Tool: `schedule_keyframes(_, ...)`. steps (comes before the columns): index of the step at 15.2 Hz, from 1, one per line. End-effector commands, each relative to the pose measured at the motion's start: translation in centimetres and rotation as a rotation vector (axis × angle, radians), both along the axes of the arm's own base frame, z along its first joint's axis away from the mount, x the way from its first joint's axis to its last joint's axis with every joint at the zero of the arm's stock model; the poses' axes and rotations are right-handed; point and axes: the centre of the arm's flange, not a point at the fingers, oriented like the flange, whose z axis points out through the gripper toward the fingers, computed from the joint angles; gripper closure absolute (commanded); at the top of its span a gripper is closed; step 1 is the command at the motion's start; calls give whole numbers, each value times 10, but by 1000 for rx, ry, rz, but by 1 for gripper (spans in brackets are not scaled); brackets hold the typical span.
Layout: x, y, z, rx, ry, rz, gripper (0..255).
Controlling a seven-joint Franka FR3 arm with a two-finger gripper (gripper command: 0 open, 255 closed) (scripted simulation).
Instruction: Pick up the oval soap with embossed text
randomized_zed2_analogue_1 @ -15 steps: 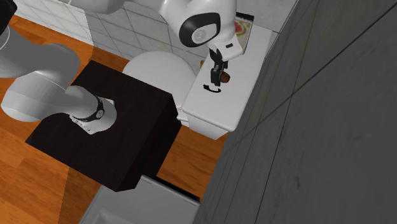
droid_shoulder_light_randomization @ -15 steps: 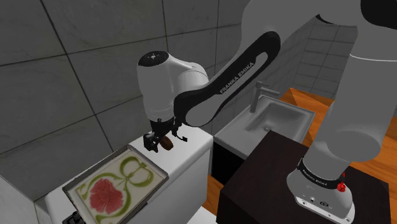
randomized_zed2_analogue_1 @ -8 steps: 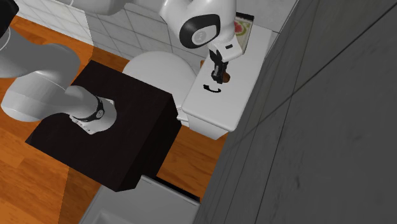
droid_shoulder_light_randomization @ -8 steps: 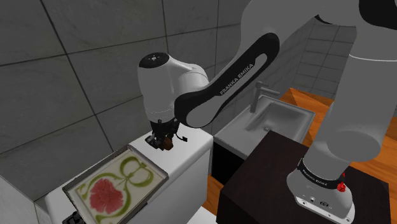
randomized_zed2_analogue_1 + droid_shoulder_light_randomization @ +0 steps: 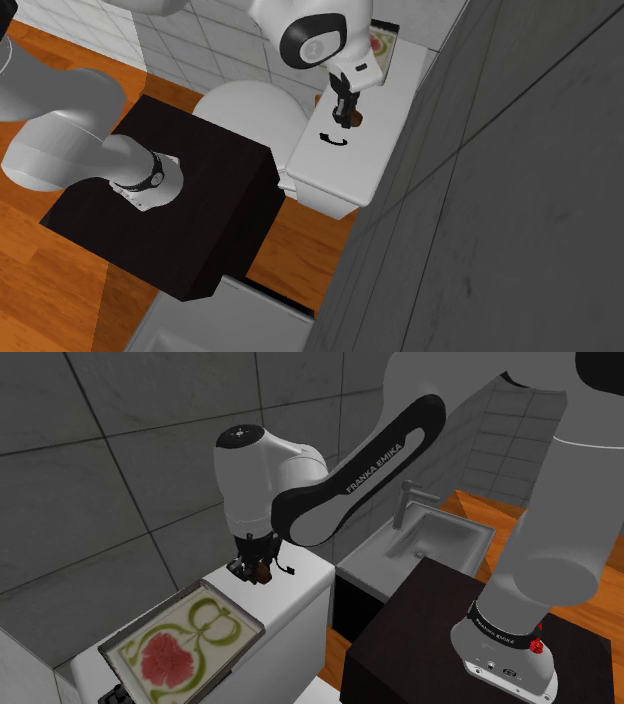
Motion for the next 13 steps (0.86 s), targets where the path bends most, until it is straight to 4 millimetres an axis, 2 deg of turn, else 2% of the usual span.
schedule_keyframes(1, 0, -1, 11, 0, 0, 0, 255)
schedule_keyframes(11, 0, -1, 64, 0, 0, 0, 255)
schedule_keyframes(13, 0, -1, 65, 0, 0, 0, 255)
